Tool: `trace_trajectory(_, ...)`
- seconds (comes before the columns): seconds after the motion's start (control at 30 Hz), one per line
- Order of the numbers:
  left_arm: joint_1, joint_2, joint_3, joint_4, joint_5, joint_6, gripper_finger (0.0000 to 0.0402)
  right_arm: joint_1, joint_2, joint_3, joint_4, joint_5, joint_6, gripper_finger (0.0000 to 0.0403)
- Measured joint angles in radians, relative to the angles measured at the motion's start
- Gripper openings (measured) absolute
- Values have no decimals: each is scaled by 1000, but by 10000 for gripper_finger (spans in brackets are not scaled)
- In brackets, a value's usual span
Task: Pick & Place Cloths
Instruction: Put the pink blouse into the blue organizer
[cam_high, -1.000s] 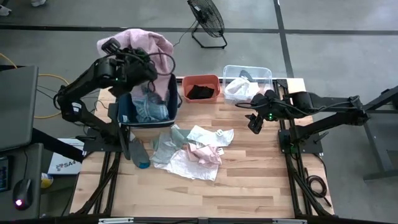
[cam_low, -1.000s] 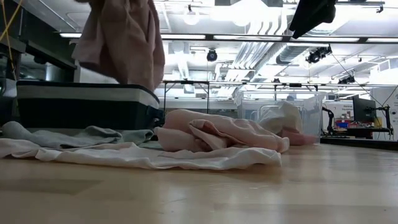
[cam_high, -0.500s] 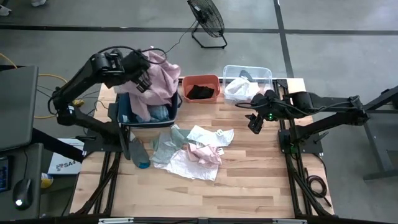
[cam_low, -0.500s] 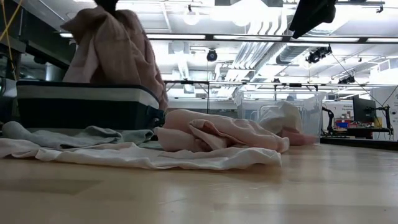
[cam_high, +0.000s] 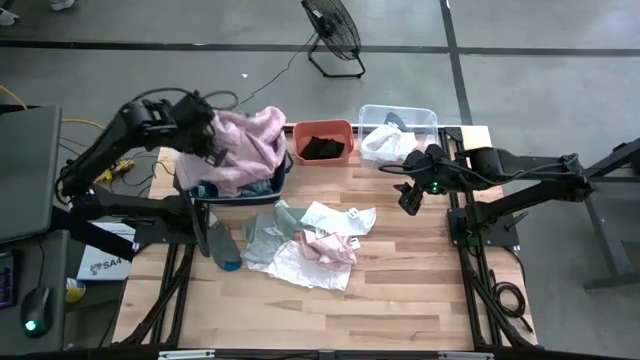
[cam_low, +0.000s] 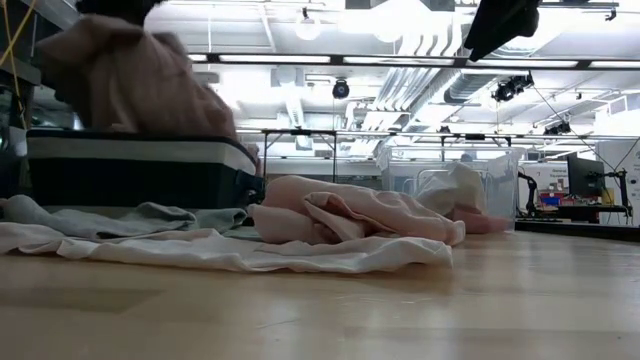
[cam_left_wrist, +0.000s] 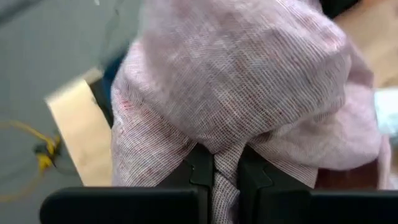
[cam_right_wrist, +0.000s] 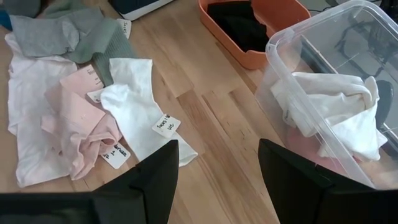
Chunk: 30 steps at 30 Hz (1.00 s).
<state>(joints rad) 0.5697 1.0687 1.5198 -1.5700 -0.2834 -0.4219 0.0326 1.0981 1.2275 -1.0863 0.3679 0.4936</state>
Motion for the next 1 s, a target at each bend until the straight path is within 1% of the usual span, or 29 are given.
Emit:
trace_trajectory(0.07, 0, -6, -77, -1, 22, -21, 23, 0, 0, 0, 0, 0, 1, 212)
trace_trajectory(0.2, 0, 6, -216, 7, 7, -66, 23, 0, 0, 0, 0, 0, 0, 212)
trace_trajectory(0.3, 0, 28, -306, 63, 2, -80, 23, 0, 0, 0, 0, 0, -1, 212)
trace_trajectory(0.4, 0, 49, -369, 152, 3, -76, 23, 0, 0, 0, 0, 0, -1, 212)
trace_trajectory(0.53, 0, 95, -420, 266, 3, -55, 23, 0, 0, 0, 0, 7, -1, 212)
trace_trajectory(0.73, 0, 178, -454, 418, 0, -22, 23, 0, 0, 0, 2, 8, -1, 212)
trace_trajectory(0.83, 0, 232, -466, 452, 0, -20, 23, 0, 0, 0, 2, 8, -1, 212)
trace_trajectory(1.0, 0, 310, -494, 458, -13, -20, 23, 0, 0, 0, 2, 8, -1, 212)
